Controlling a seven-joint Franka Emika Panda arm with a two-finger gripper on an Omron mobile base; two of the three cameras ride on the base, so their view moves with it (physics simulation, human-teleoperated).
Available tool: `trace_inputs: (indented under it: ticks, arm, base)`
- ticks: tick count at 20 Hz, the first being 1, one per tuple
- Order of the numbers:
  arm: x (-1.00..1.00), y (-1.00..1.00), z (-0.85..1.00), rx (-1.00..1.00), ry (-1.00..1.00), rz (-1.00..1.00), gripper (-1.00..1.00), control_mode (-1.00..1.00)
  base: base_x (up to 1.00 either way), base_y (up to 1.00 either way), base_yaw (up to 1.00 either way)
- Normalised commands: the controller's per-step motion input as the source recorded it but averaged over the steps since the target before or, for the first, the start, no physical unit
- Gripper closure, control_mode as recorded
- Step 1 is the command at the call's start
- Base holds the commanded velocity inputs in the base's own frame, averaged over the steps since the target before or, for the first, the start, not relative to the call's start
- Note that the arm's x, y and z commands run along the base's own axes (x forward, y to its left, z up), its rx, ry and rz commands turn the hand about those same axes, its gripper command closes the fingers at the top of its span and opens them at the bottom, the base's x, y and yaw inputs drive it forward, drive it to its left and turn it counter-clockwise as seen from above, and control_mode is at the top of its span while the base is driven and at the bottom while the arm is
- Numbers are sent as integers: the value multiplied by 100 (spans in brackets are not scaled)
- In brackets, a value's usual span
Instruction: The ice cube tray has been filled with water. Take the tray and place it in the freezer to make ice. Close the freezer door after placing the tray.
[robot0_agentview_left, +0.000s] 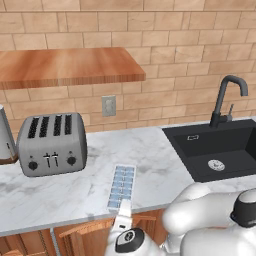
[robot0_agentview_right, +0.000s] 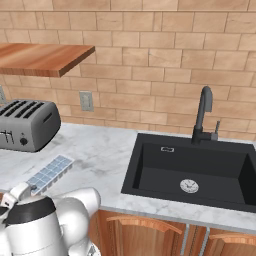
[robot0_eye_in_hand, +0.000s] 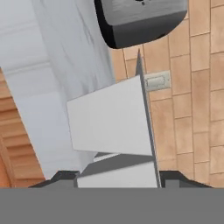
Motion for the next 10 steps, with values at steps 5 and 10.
trace_inputs:
  ticks: [5,10]
  arm:
    - [-25,1,22,0,-20,0,100,-100]
    - [-26,7,59,0,-14,0,100,-100]
  base:
    - [0,0,0]
    - [0,0,0]
